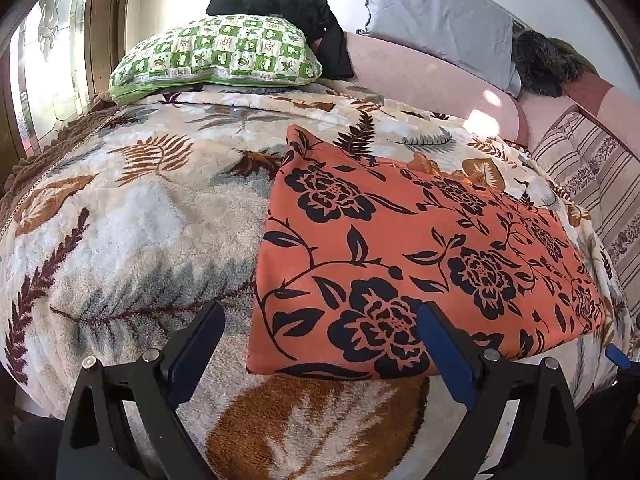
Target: Fold small clothes
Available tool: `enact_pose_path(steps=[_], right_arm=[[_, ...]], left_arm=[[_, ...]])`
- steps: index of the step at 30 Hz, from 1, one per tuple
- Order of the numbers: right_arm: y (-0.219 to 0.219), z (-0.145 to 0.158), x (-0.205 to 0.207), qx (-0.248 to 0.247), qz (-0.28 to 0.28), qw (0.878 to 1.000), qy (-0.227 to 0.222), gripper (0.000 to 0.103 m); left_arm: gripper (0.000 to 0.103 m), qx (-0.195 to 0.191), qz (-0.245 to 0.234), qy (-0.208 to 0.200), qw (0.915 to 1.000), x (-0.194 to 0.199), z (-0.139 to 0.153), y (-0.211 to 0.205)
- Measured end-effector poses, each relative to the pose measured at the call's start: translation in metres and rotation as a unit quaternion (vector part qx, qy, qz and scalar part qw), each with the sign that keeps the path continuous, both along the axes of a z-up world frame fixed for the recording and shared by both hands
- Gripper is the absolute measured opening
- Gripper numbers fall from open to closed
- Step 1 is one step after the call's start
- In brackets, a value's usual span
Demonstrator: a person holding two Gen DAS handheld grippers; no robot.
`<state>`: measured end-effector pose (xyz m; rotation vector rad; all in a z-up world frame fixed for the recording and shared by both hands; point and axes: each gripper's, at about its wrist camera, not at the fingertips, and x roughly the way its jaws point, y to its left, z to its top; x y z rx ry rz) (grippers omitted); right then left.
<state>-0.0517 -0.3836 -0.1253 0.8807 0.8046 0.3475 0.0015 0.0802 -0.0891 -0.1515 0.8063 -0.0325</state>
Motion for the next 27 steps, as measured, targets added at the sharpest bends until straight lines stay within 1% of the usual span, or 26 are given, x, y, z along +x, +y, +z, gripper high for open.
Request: enact_pose_path(steps=[4, 9, 13, 17, 21, 23, 24, 25, 27], right_arm=[[-0.003, -0.005, -0.001, 0.007, -0.002, 1.000, 0.007, 0.088], [-0.007, -0.004, -0.002, 0.023, -0.002, 1.000, 0.000, 0.088], [-0.016, -0.012, -0.001, 0.070, -0.019, 0.997, 0.007, 0.088], [-0.030, -0.031, 0.007, 0.138, -0.047, 0.989, 0.039, 0.088], [-0.044, -0.041, 0.020, 0.153, -0.079, 0.983, 0.061, 0.088], [-0.051, -0.050, 0.029, 0.155, -0.103, 0.979, 0.088, 0.088], [-0.055, -0.055, 0.032, 0.164, -0.114, 0.975, 0.096, 0.088], [-0.059, -0.059, 0.035, 0.177, -0.120, 0.972, 0.099, 0.088], [-0.062, -0.059, 0.040, 0.186, -0.130, 0.969, 0.101, 0.088]], left_arm=[[0.097, 0.004, -0.001, -0.005, 1.0000, -0.001, 0.002, -0.003], [0.097, 0.018, -0.010, -0.020, 0.9996, -0.006, 0.007, -0.009], [0.097, 0.036, -0.021, -0.030, 0.9987, -0.010, 0.009, -0.015], [0.097, 0.039, -0.026, -0.028, 0.9985, -0.007, 0.008, -0.018], [0.097, 0.042, -0.030, -0.025, 0.9983, -0.004, 0.006, -0.021], [0.097, 0.041, -0.031, -0.021, 0.9985, -0.003, 0.004, -0.022], [0.097, 0.039, -0.031, -0.020, 0.9986, -0.003, 0.004, -0.022], [0.097, 0.038, -0.031, -0.019, 0.9986, -0.002, 0.004, -0.022], [0.097, 0.036, -0.031, -0.017, 0.9988, 0.000, 0.006, -0.024]])
